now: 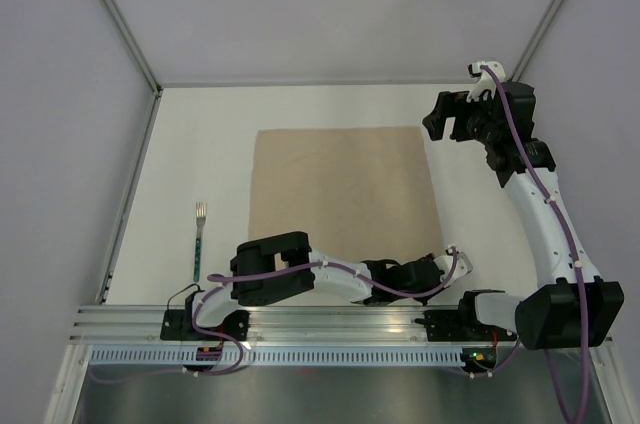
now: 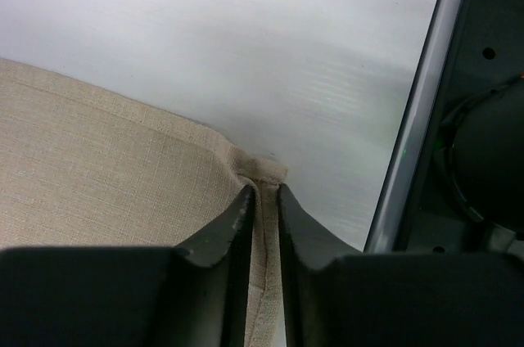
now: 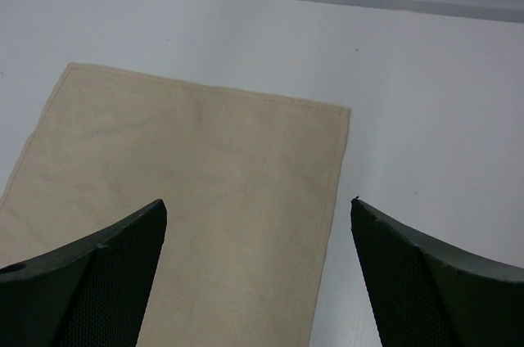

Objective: Fold the napkin, place the utensils inside, and roll it up
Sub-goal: Fold the napkin at the center of the board.

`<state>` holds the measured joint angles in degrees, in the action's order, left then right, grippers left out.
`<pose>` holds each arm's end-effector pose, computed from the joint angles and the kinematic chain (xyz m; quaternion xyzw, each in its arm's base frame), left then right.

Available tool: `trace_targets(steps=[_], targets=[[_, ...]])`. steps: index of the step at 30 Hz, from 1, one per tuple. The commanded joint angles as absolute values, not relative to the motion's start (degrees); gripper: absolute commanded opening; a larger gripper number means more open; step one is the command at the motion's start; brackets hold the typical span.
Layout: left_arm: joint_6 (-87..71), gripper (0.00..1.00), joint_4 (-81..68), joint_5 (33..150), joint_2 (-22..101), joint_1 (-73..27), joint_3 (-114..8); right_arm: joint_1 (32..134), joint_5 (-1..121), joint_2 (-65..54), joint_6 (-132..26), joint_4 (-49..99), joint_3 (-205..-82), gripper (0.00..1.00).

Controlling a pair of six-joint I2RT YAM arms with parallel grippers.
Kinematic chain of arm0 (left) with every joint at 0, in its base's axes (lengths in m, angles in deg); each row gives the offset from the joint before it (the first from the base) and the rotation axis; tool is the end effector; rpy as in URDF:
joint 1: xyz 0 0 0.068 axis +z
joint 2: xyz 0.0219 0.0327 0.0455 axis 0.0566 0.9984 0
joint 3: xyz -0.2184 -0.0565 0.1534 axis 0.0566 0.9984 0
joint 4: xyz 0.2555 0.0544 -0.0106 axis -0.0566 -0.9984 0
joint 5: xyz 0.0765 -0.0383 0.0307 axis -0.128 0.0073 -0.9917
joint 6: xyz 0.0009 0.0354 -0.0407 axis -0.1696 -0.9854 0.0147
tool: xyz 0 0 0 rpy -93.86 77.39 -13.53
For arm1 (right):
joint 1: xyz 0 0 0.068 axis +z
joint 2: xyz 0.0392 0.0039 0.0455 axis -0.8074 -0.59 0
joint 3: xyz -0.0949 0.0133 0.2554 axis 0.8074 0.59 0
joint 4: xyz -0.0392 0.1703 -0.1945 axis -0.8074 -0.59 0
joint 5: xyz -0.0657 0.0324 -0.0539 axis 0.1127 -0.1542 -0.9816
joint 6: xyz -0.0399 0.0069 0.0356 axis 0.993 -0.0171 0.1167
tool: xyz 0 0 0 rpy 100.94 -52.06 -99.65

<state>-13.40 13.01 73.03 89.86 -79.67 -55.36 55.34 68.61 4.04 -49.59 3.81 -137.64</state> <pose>0.0643 -0.4657 0.1246 0.4941 0.7023 -0.3009 0.4149 0.2809 0.0174 0.3734 -0.0638 0.8291 0.1414 0.5372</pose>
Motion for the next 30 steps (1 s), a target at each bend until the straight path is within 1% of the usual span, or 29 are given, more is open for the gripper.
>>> trace_targets(steps=[1,5,10,15,19,25,30], targets=[[-14.9,0.2,13.0,71.6,91.7,-80.2,-56.3,55.2,68.2,3.7,-51.1,2.0,-139.3,0.98],[-15.1,0.12,13.2,71.1,90.8,-80.1,-56.3,55.2,68.4,3.7,-51.1,2.0,-139.2,0.98],[-14.9,0.08,13.8,71.6,87.2,-79.9,-55.6,55.2,68.4,3.6,-51.0,2.0,-139.2,0.98],[-12.1,0.02,14.1,74.9,83.1,-77.9,-54.5,55.2,68.4,3.6,-50.9,1.9,-139.2,0.98],[-8.1,0.02,14.8,79.8,80.1,-74.7,-52.2,55.1,68.5,3.6,-50.8,1.9,-139.1,0.98],[-2.7,0.02,16.5,83.2,76.4,-69.5,-48.5,55.2,68.7,3.6,-50.7,1.8,-139.2,0.98],[2.4,0.02,17.2,86.3,73.6,-63.3,-45.4,55.2,68.9,3.5,-50.5,1.8,-139.1,0.98]])
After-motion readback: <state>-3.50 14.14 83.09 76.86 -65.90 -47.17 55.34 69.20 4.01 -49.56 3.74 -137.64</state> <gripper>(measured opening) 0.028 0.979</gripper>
